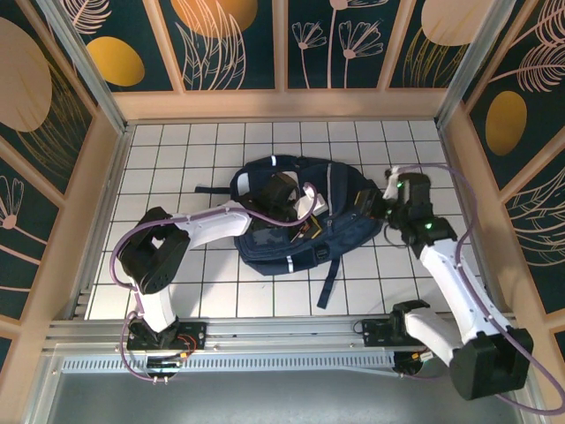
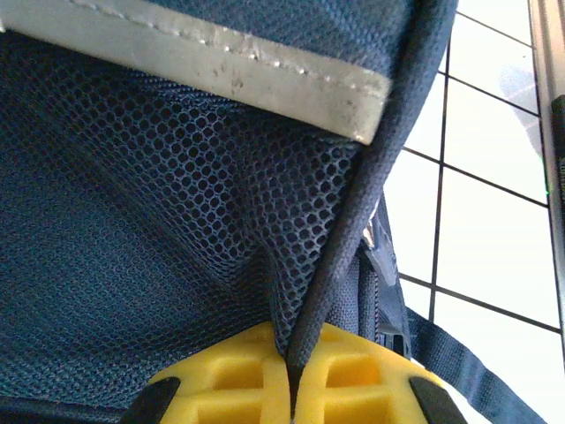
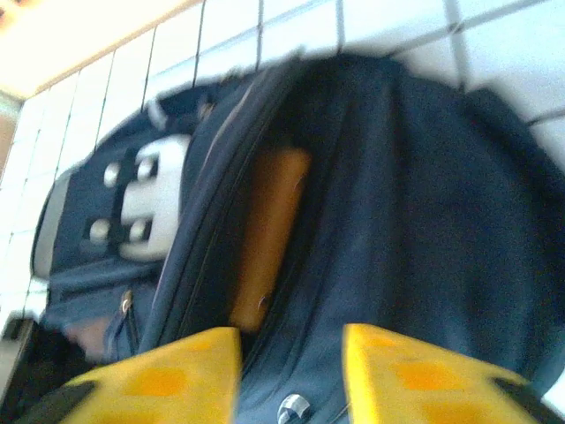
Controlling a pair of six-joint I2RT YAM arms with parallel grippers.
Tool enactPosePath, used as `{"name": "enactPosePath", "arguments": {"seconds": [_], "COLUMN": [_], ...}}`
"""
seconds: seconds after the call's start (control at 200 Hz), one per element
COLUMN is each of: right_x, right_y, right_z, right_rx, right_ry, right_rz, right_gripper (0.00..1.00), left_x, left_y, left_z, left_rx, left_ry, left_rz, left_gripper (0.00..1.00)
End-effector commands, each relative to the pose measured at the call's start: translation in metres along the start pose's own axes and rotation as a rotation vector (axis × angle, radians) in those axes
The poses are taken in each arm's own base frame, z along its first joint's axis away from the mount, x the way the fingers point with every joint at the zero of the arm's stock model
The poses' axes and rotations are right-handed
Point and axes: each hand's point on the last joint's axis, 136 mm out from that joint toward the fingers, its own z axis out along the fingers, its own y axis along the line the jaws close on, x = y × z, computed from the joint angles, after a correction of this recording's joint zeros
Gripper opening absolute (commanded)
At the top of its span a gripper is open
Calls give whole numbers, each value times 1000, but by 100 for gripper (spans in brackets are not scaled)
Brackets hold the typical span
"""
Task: Pack the student bag
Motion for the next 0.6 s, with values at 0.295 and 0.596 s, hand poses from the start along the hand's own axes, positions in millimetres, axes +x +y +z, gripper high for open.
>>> {"name": "enactPosePath", "arguments": {"seconds": [0.295, 0.596], "right_x": [44, 30], "right_y": [47, 37], "right_z": [12, 26], "right_rx": [-49, 201], "right_ry": [129, 72], "right_rz": [-305, -350], "right_gripper": [35, 32], "left_x": [-51, -63], "left_y": [-28, -31], "left_z": [-17, -20], "left_rx": [204, 220], "left_ry": [-80, -86], "left_rz": [-53, -112], "left_gripper": [0, 0]}}
